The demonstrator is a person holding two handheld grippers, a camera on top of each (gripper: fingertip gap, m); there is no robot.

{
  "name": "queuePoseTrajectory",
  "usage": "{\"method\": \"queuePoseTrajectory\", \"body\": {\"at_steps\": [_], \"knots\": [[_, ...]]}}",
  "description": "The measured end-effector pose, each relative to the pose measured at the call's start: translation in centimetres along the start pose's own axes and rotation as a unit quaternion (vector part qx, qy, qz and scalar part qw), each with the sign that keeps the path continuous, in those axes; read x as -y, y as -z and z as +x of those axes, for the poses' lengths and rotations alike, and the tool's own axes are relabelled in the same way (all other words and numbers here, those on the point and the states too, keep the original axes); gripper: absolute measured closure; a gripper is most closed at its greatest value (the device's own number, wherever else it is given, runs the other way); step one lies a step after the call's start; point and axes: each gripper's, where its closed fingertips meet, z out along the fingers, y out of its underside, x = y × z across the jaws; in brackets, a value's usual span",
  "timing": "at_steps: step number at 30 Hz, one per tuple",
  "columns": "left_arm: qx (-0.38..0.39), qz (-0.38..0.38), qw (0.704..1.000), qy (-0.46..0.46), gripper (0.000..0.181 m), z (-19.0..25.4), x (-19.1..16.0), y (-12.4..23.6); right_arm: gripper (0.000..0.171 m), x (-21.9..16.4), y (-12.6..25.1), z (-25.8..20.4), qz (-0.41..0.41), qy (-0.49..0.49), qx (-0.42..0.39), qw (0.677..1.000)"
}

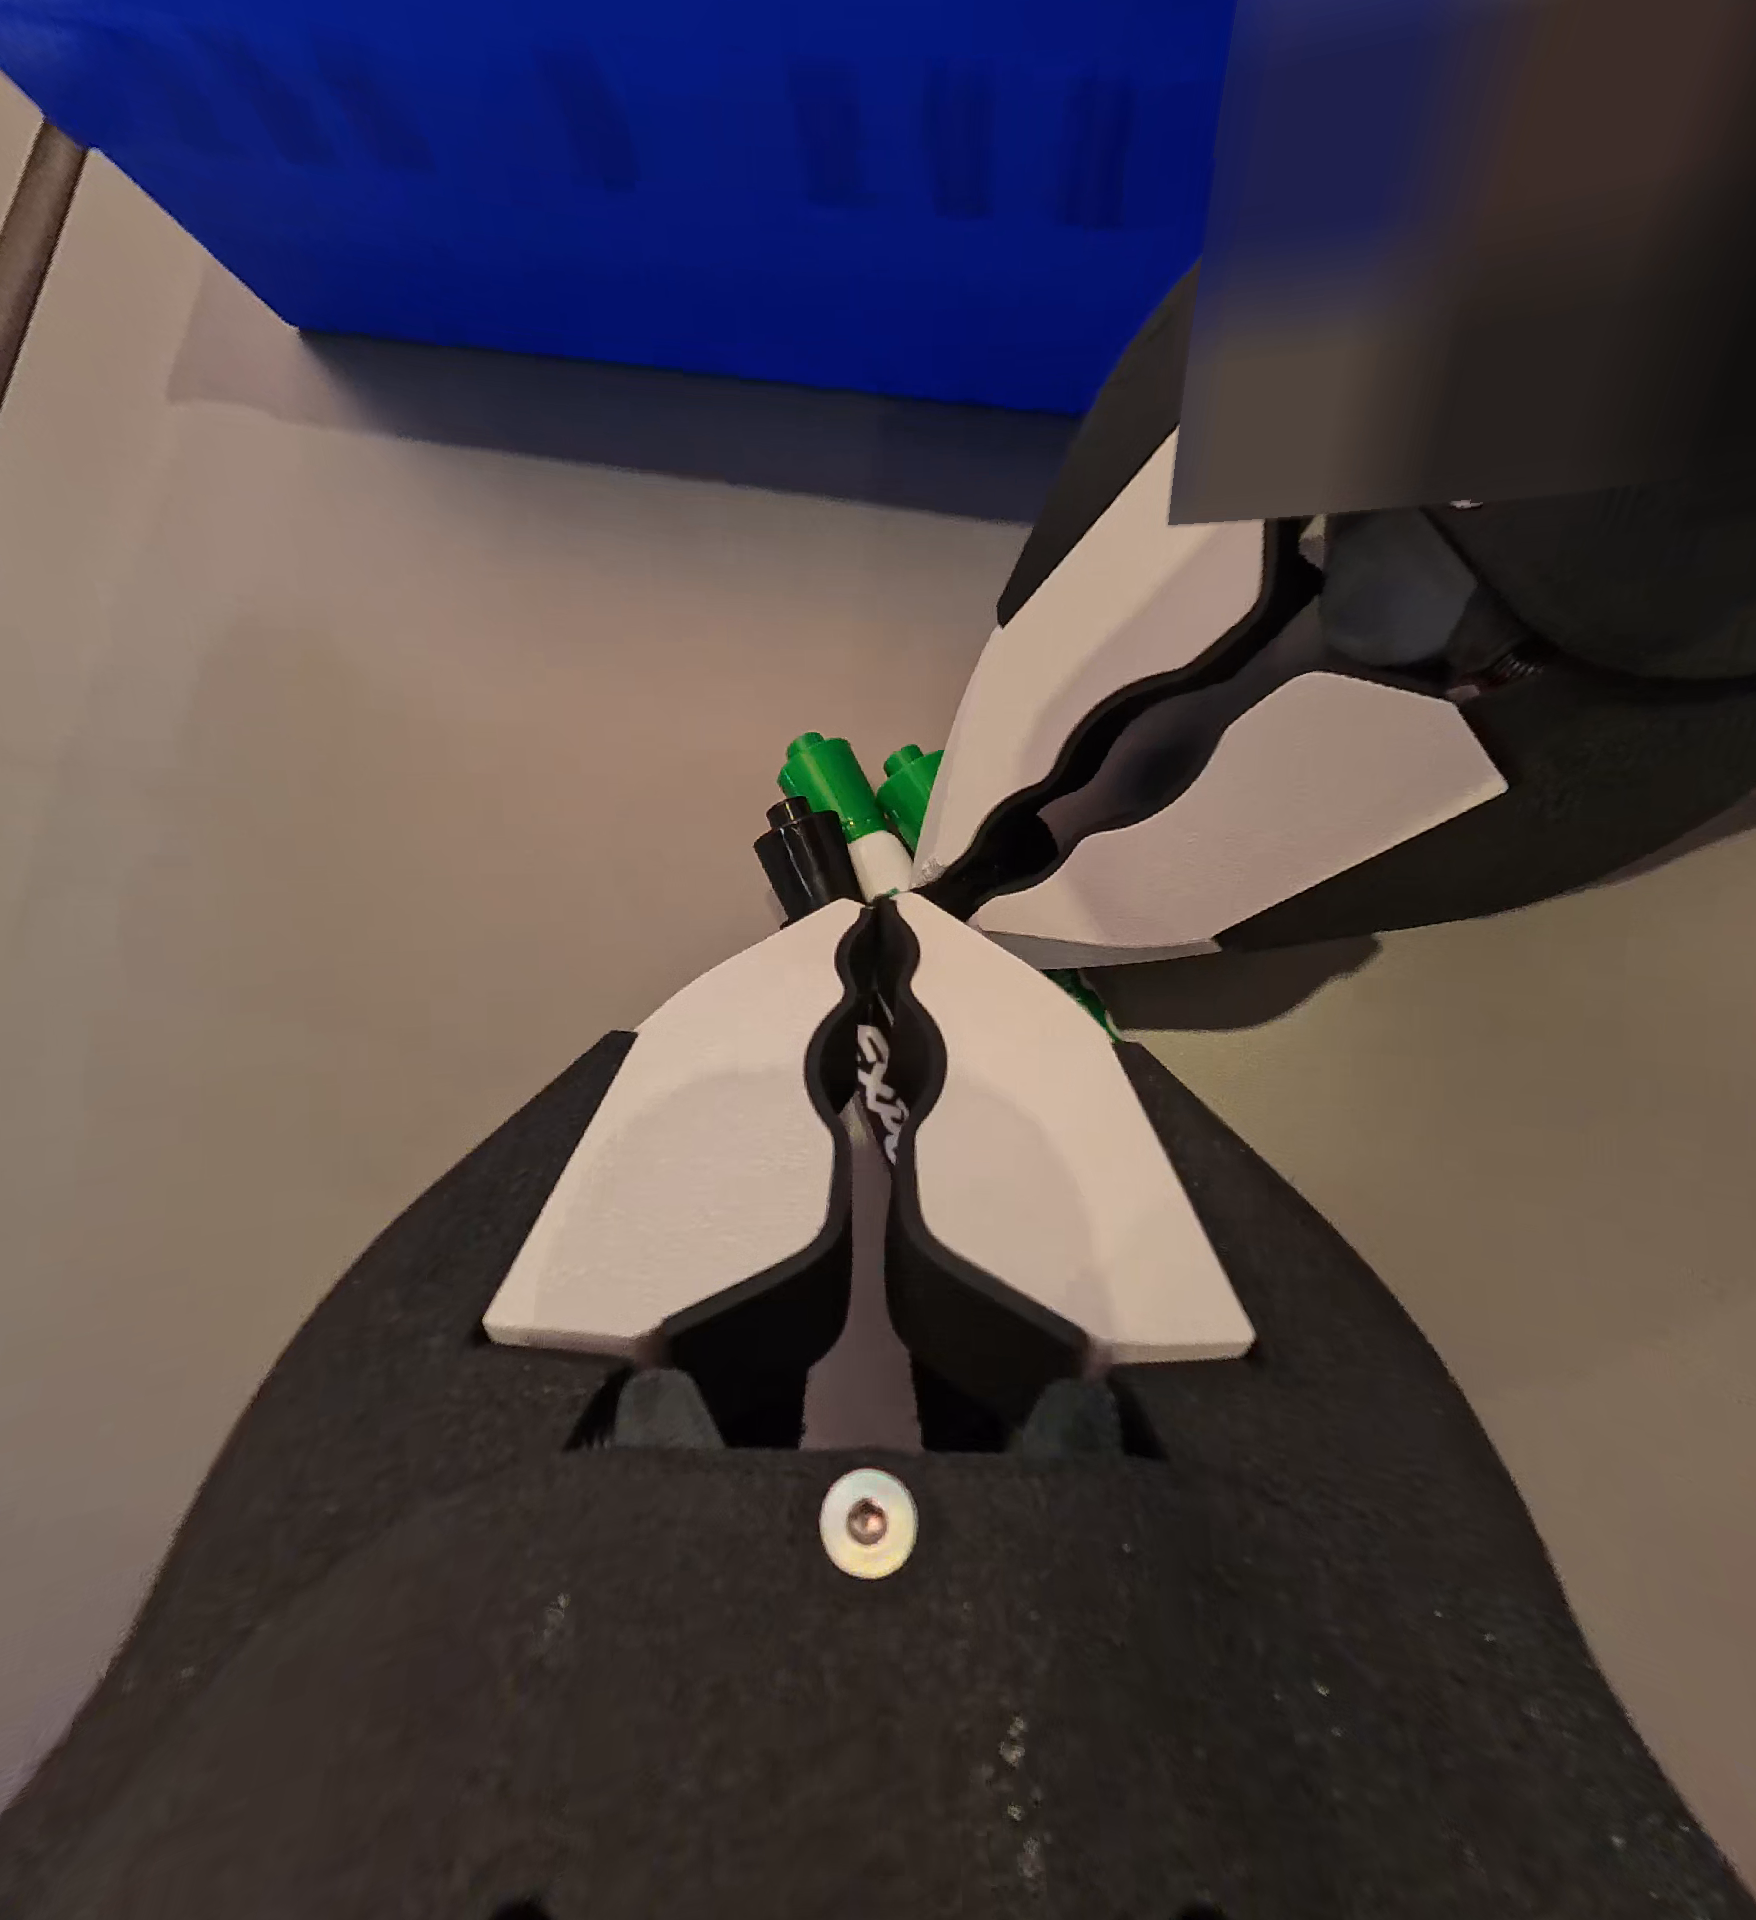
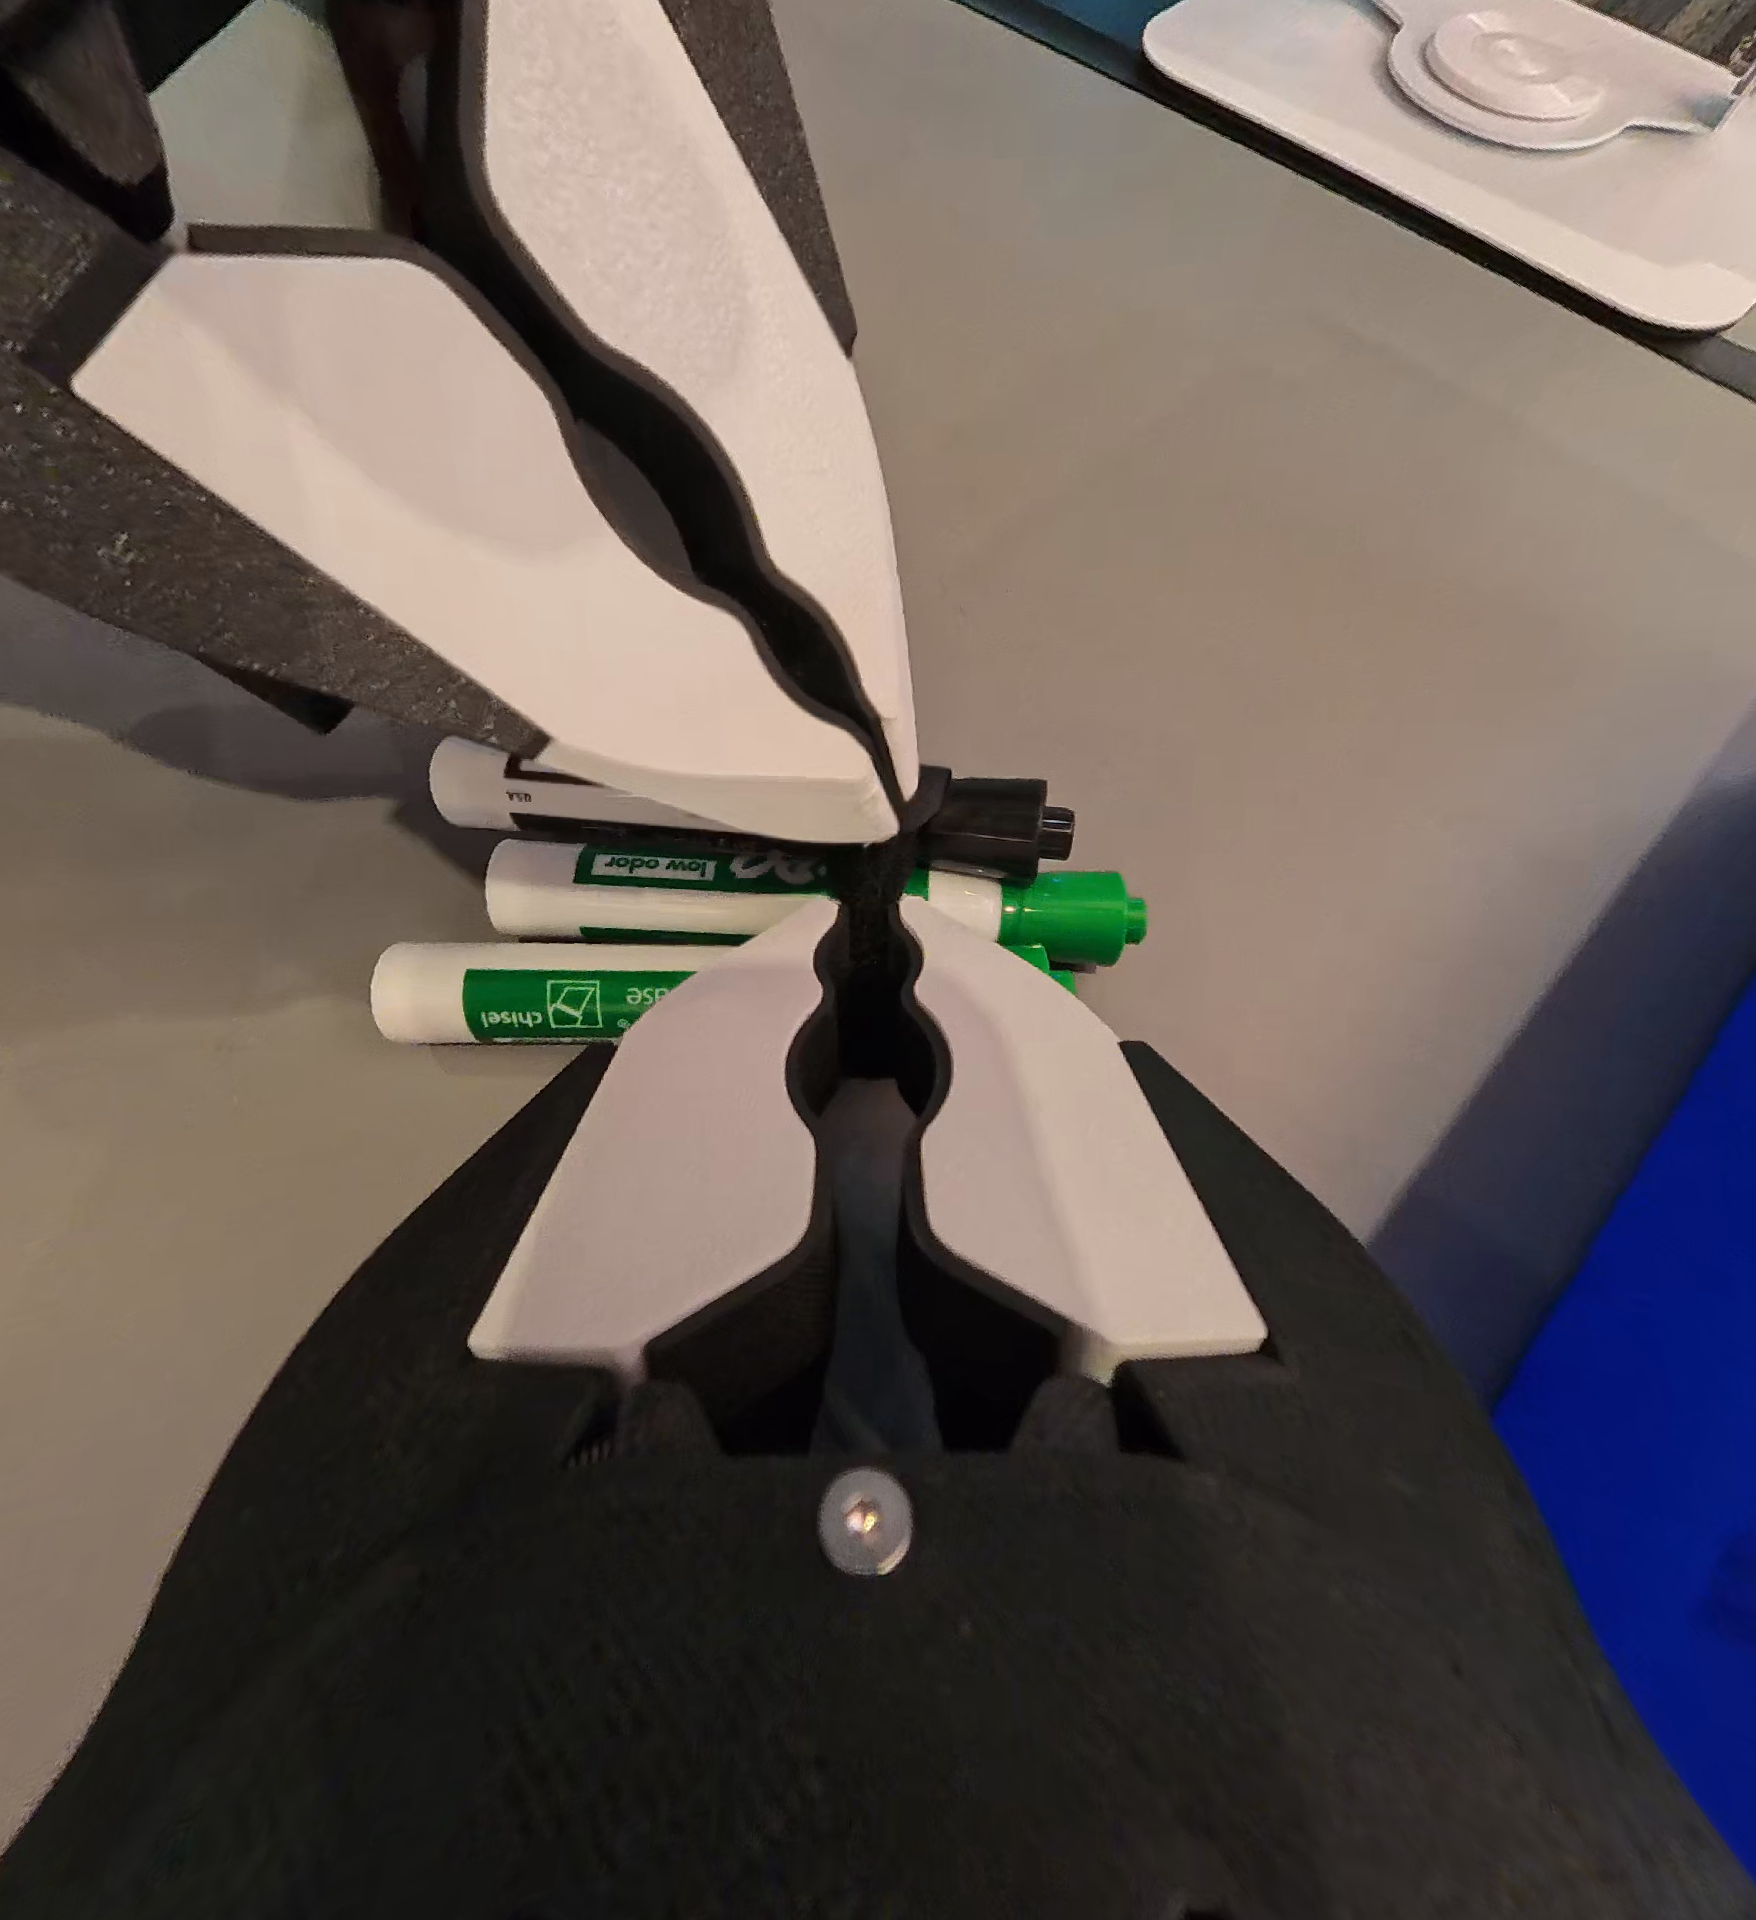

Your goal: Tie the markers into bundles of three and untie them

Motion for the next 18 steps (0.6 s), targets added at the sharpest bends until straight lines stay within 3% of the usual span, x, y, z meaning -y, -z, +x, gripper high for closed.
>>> {"method": "queuePoseTrajectory", "body": {"at_steps": [9, 11, 13, 18], "knots": [[0.018, 0.008, 0.998, 0.062, 0.181, -1.0, 0.0, -0.1, 0.165, 0.1, 0.0, 0.1, 0.003, 0.001, -0.012, 1.000], [0.108, -0.020, 0.993, 0.042, 0.181, -4.0, -1.3, 0.8, 0.165, -0.3, 0.0, 0.0, -0.008, 0.000, -0.008, 1.000], [0.031, 0.031, 0.992, 0.118, 0.181, -2.7, 0.1, 1.1, 0.165, -0.3, 0.0, 0.0, -0.007, 0.003, -0.010, 1.000], [0.083, -0.027, 0.992, 0.086, 0.181, -3.6, -1.2, 0.6, 0.165, -0.2, -0.1, 0.1, -0.008, 0.011, -0.012, 1.000]]}}
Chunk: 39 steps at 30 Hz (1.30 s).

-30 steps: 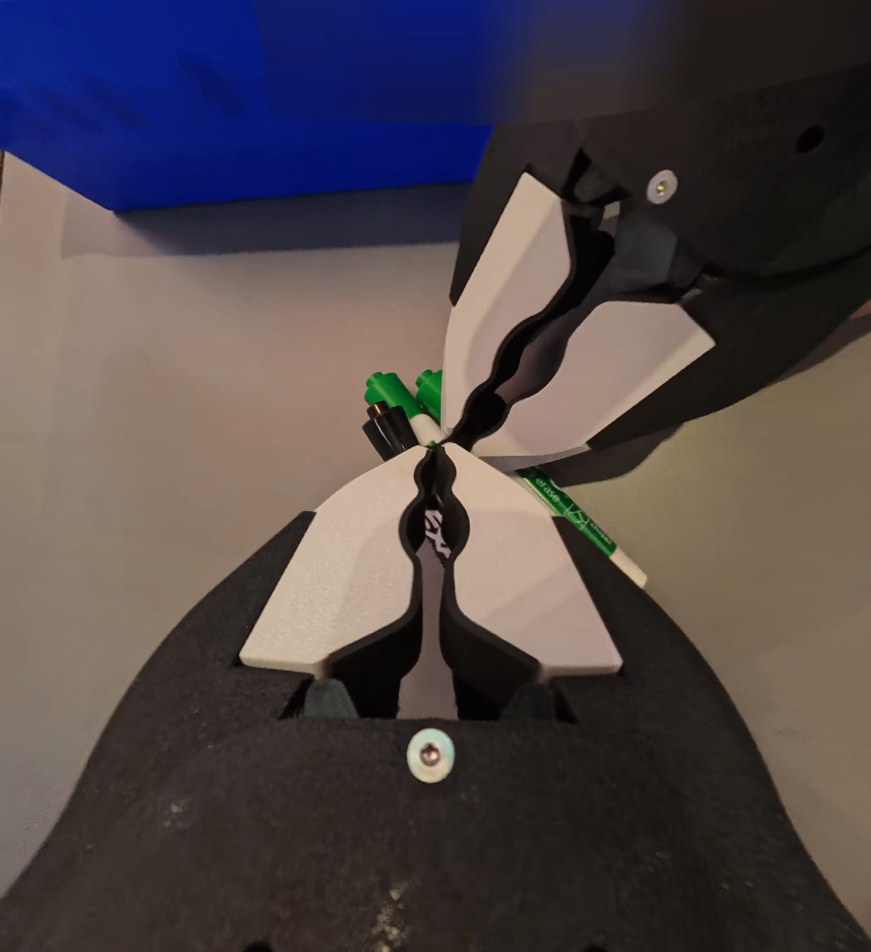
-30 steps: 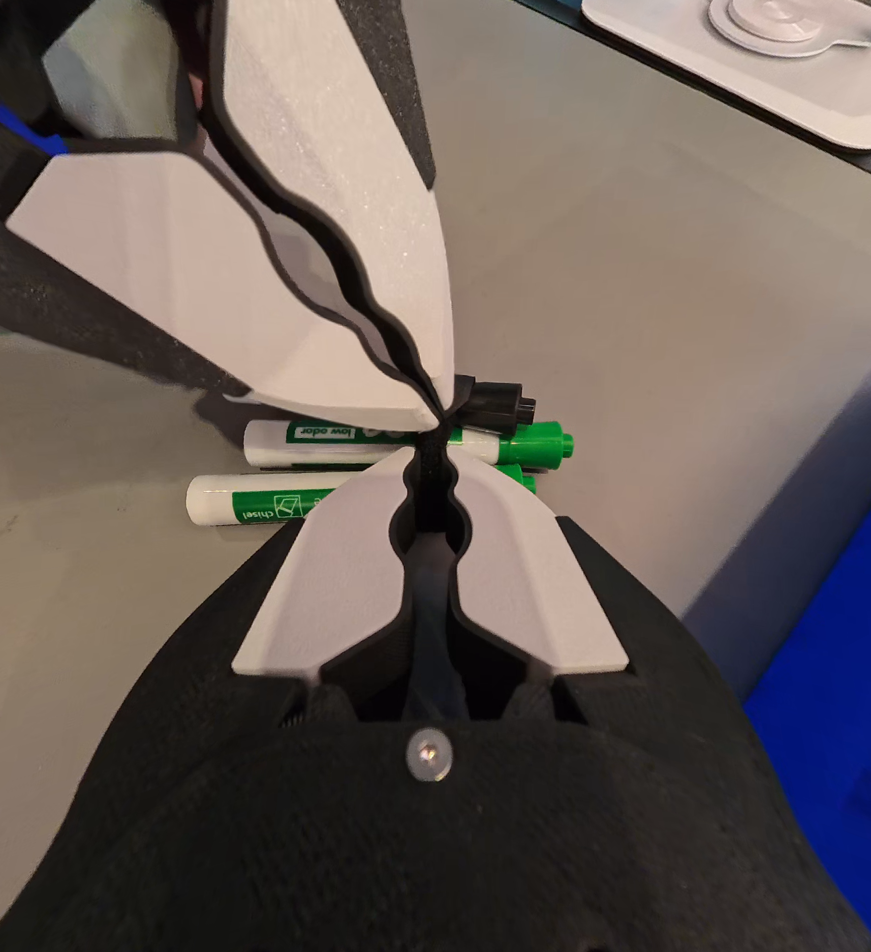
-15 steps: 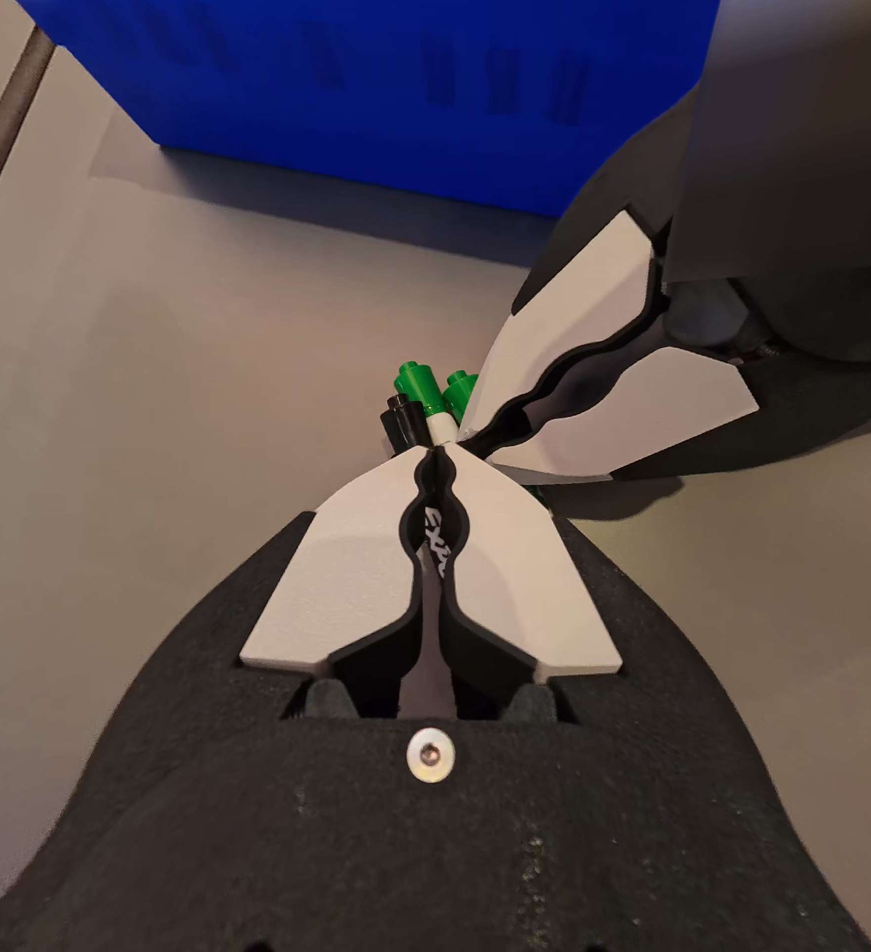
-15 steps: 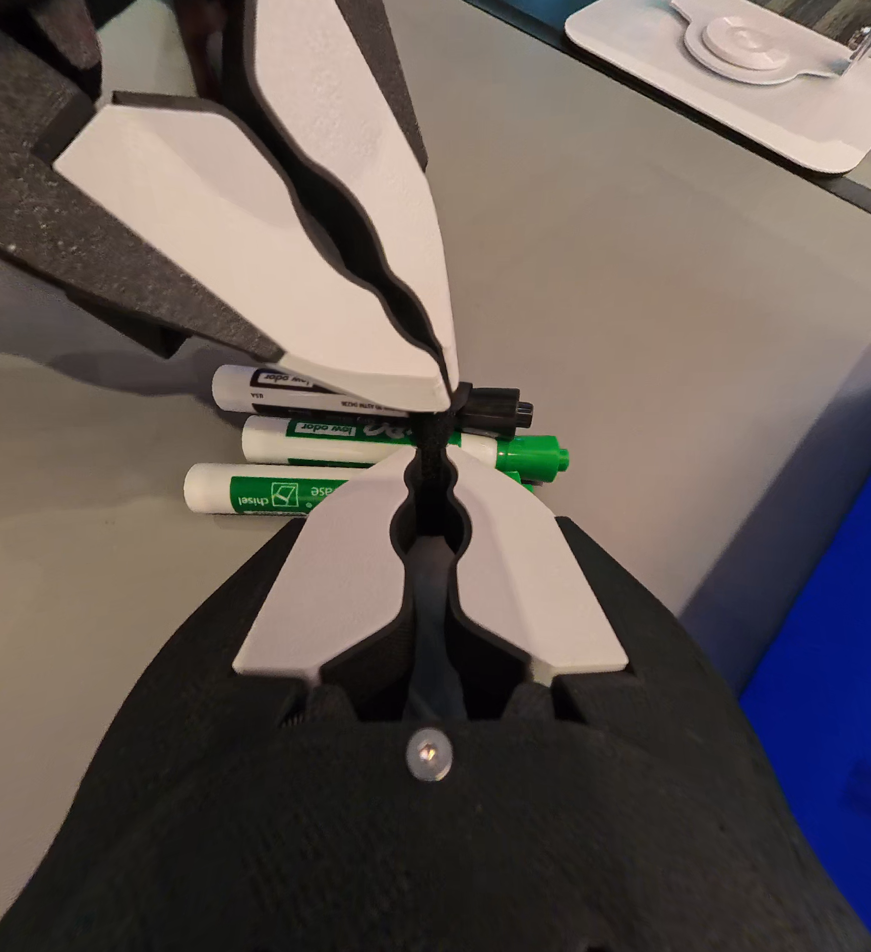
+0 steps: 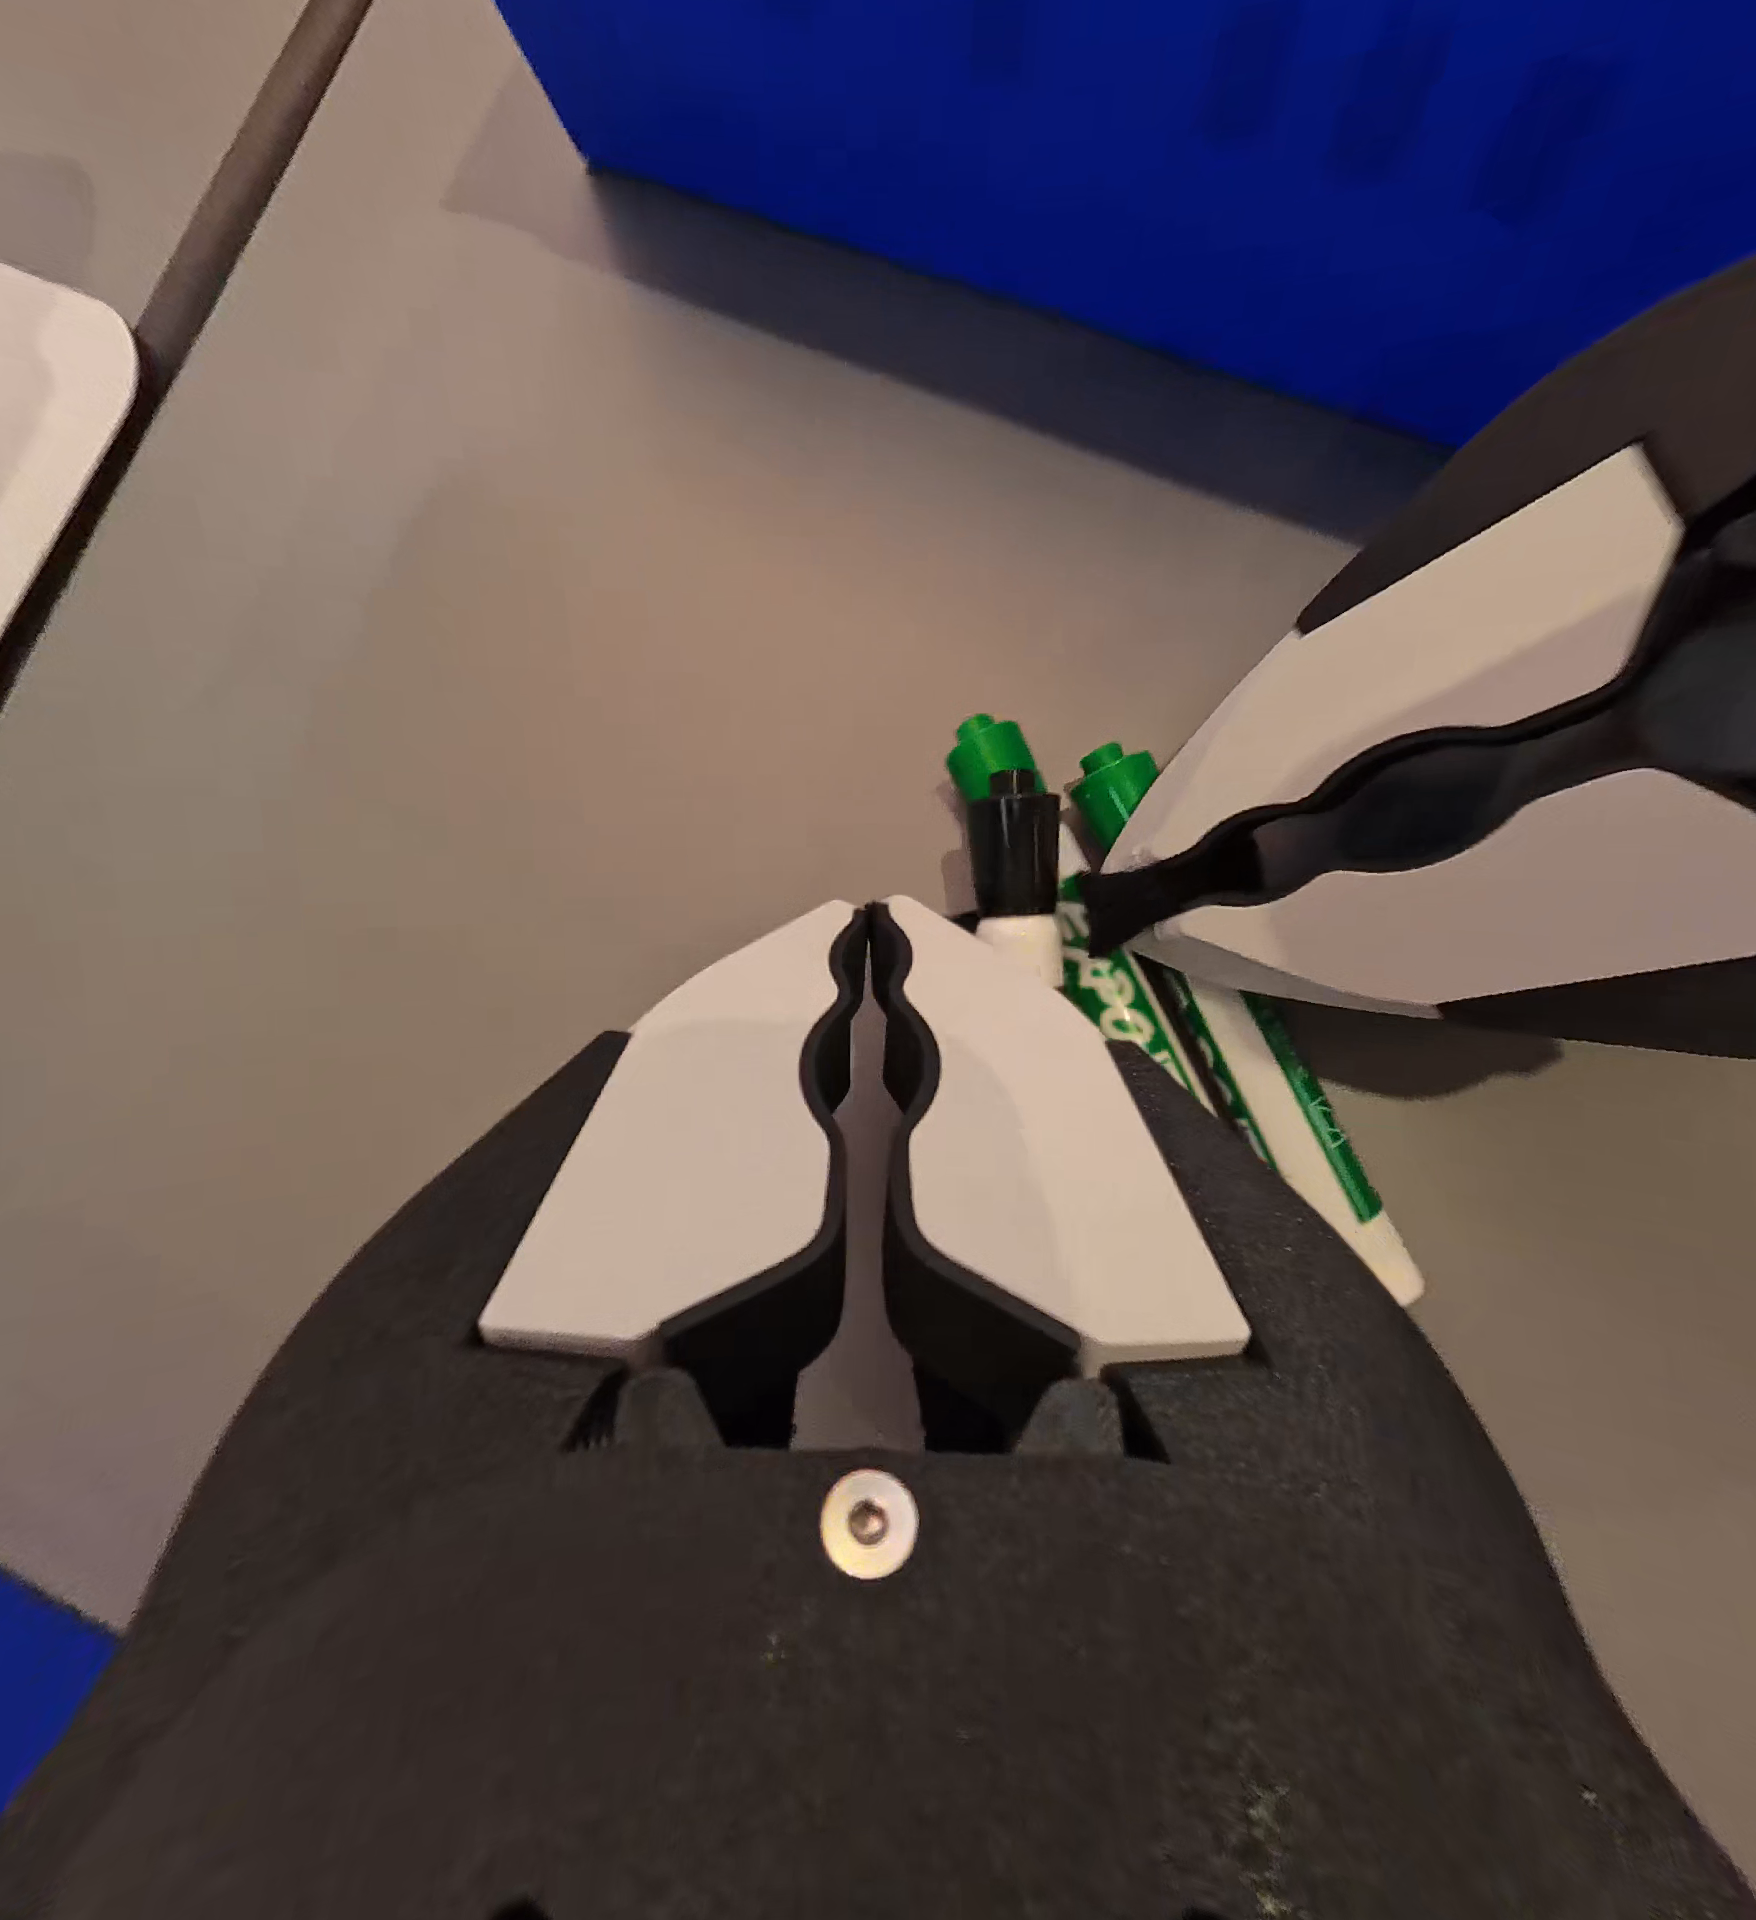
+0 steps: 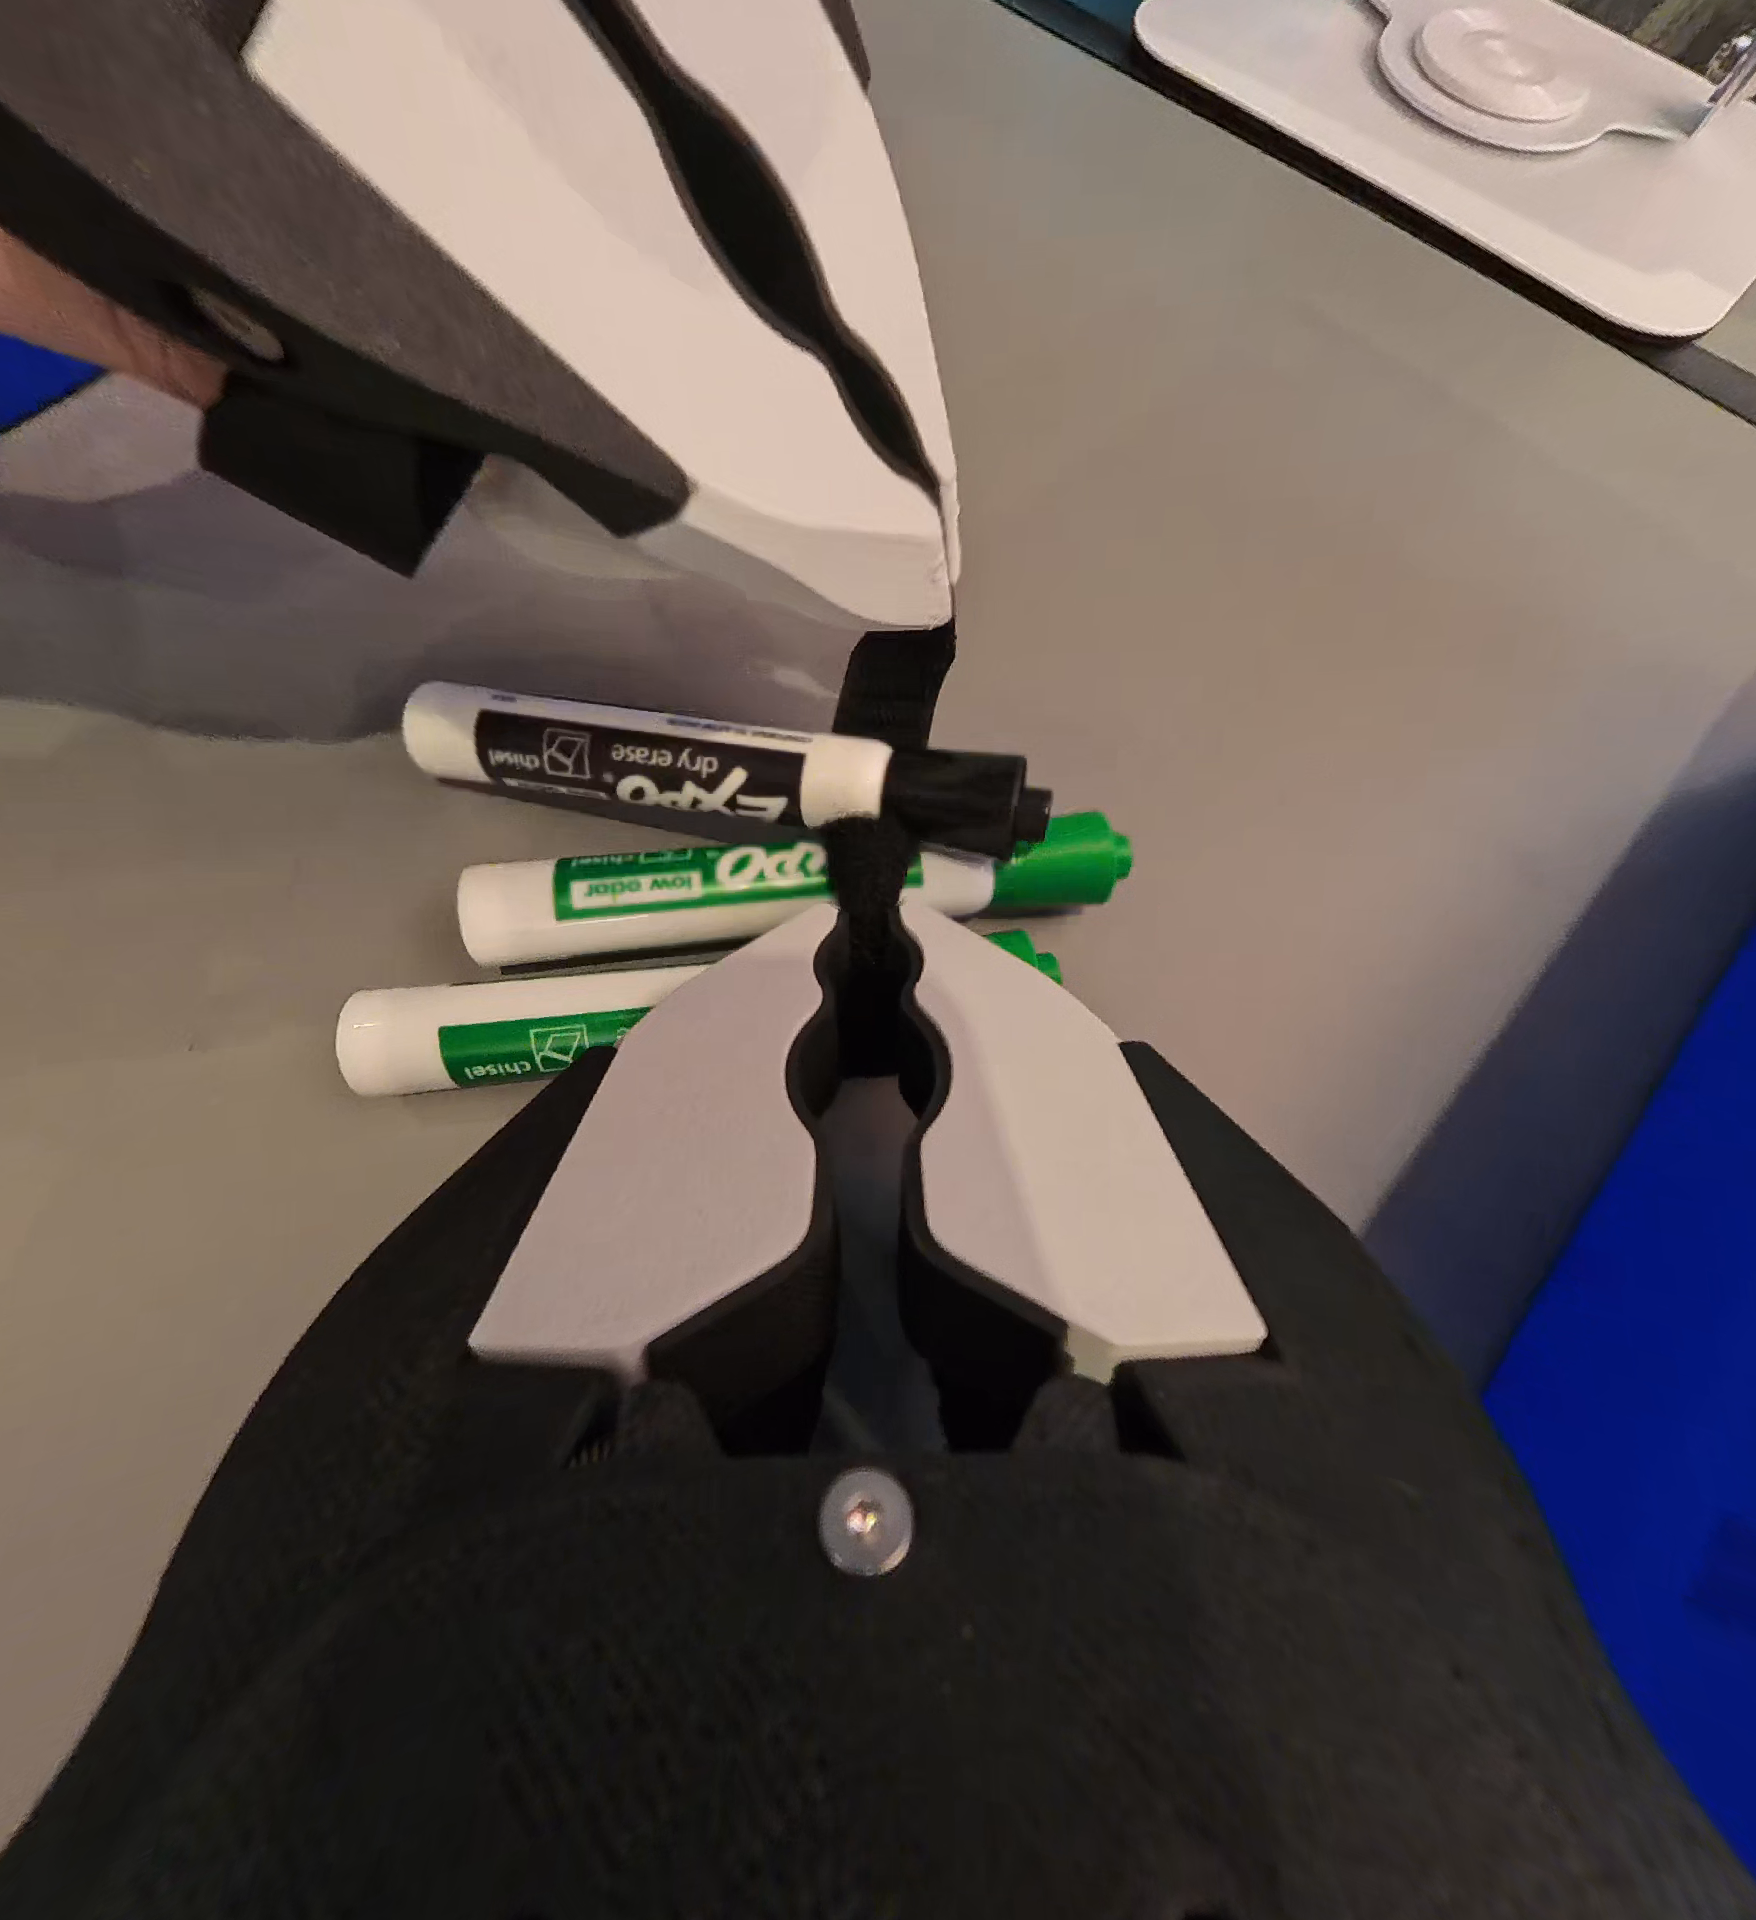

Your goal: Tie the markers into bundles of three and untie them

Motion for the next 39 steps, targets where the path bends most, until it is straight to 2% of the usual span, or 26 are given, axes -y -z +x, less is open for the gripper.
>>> {"method": "queuePoseTrajectory", "body": {"at_steps": [5, 8, 12, 16, 18, 20, 23, 25, 26, 29, 35, 39], "knots": [[0.004, -0.036, 0.998, 0.059, 0.180, -1.0, -2.0, -0.9, 0.155, -0.1, 0.1, -0.1, 0.000, 0.010, -0.007, 1.000], [0.032, -0.036, 0.995, 0.087, 0.171, -2.0, -2.5, -0.6, 0.148, -0.2, 0.3, -0.1, -0.004, 0.011, -0.010, 1.000], [0.049, 0.012, 0.990, 0.128, 0.164, -2.6, -2.1, 1.2, 0.130, -0.4, 1.5, -0.2, -0.019, 0.001, -0.021, 1.000], [0.029, 0.076, 0.981, 0.175, 0.162, -1.4, -1.3, 4.1, 0.133, 1.2, 4.7, -0.7, 0.014, -0.005, -0.017, 1.000], [0.009, 0.105, 0.976, 0.188, 0.162, 0.3, -1.1, 5.6, 0.135, 1.6, 6.2, -1.4, 0.015, -0.023, 0.022, 0.999], [-0.050, 0.125, 0.970, 0.201, 0.163, 3.3, -1.0, 6.5, 0.138, 1.9, 7.5, -2.6, 0.011, -0.024, 0.087, 0.996], [-0.110, 0.127, 0.959, 0.228, 0.157, 7.7, -1.6, 6.4, 0.139, 1.7, 9.0, -4.3, -0.021, 0.031, 0.173, 0.984], [-0.150, 0.125, 0.952, 0.236, 0.149, 10.7, -1.4, 5.9, 0.139, 1.5, 9.6, -3.2, -0.054, 0.072, 0.150, 0.984], [-0.144, 0.117, 0.956, 0.227, 0.148, 11.5, -1.6, 5.4, 0.139, 1.8, 9.9, -2.4, -0.060, 0.088, 0.130, 0.986], [-0.045, 0.059, 0.981, 0.181, 0.138, 11.1, -3.0, 3.2, 0.139, 3.4, 11.5, -0.9, -0.038, 0.082, 0.108, 0.990], [0.041, -0.037, 0.991, 0.124, 0.137, 10.4, -4.7, 0.7, 0.141, 3.7, 14.2, 0.6, 0.005, 0.031, 0.094, 0.995], [0.019, -0.047, 0.987, 0.150, 0.160, 10.4, -4.5, 0.4, 0.142, 2.4, 14.4, 1.2, 0.002, 0.003, 0.096, 0.995]]}}
